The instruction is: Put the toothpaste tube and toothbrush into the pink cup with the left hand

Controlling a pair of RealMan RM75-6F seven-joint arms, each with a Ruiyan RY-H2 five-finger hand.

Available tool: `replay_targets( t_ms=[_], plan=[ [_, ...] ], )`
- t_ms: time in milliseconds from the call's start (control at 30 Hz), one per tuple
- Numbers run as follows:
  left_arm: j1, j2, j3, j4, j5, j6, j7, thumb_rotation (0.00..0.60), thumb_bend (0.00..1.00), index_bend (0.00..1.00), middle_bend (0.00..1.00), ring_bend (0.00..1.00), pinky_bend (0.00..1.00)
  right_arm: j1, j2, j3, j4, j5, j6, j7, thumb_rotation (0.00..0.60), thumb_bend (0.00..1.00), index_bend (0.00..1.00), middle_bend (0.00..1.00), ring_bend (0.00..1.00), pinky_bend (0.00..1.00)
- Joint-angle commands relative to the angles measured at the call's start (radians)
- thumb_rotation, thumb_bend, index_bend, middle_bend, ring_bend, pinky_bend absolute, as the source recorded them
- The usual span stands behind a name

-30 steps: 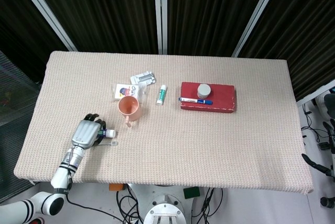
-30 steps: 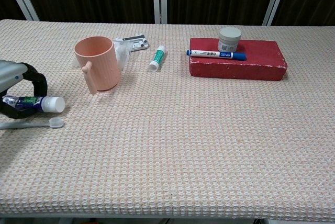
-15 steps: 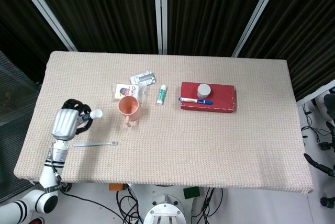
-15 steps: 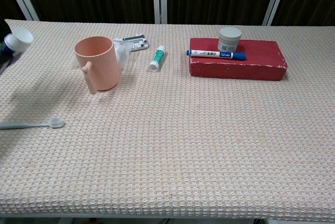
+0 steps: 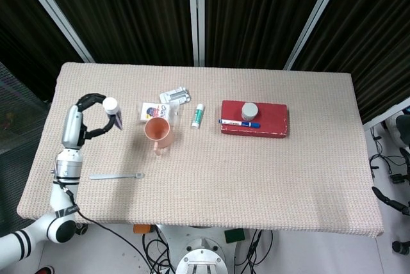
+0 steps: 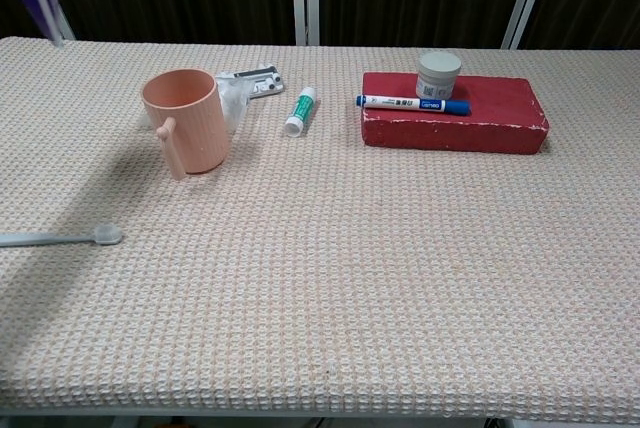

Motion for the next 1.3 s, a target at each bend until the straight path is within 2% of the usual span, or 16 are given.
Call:
replay_targets(
  t_ms=[33, 267, 467, 867, 1100, 1200, 1300],
  plan=[
    [-0.059, -0.063, -0.029, 0.015, -0.032, -0.034, 0.025, 0.600, 0.38, 0.64, 0.59, 0.31, 0.23, 0.003, 0.005, -0.005, 0.002, -0.007, -0.007, 0.011, 0.572, 0.37, 0.00, 0.00, 0.00, 0.00],
    [-0.122, -0.151, -0.047, 0.042, -0.113, -0.124, -0.039, 0.600, 0.38, 0.64, 0.60, 0.31, 0.23, 0.010, 0.007, -0.008, 0.012, -0.010, -0.021, 0.022, 0.573, 0.38, 0.00, 0.00, 0.00, 0.00],
    [-0.153, -0.209, -0.038, 0.100, -0.125, -0.159, -0.065, 0.600, 0.38, 0.64, 0.60, 0.31, 0.23, 0.013, 0.002, -0.008, 0.027, -0.005, -0.029, 0.033, 0.573, 0.40, 0.00, 0.00, 0.00, 0.00],
    [-0.177, -0.315, -0.010, 0.294, -0.105, -0.144, -0.072, 0.600, 0.38, 0.64, 0.60, 0.31, 0.22, 0.008, 0.004, -0.005, 0.030, -0.006, -0.012, 0.038, 0.571, 0.40, 0.00, 0.00, 0.00, 0.00],
    [-0.168, -0.327, 0.004, 0.337, -0.093, -0.152, -0.119, 0.600, 0.38, 0.64, 0.59, 0.31, 0.22, 0.013, -0.002, -0.008, 0.034, -0.006, -0.023, 0.031, 0.574, 0.40, 0.00, 0.00, 0.00, 0.00],
    [-0.165, -0.329, 0.024, 0.352, -0.074, -0.160, -0.139, 0.600, 0.38, 0.61, 0.53, 0.30, 0.22, 0.015, -0.005, -0.008, 0.036, -0.006, -0.026, 0.029, 0.574, 0.40, 0.00, 0.00, 0.00, 0.00],
    [-0.163, -0.331, 0.045, 0.371, -0.058, -0.170, -0.145, 0.600, 0.38, 0.60, 0.40, 0.24, 0.22, 0.015, -0.006, -0.008, 0.037, -0.006, -0.026, 0.028, 0.573, 0.40, 0.00, 0.00, 0.00, 0.00]
  ],
)
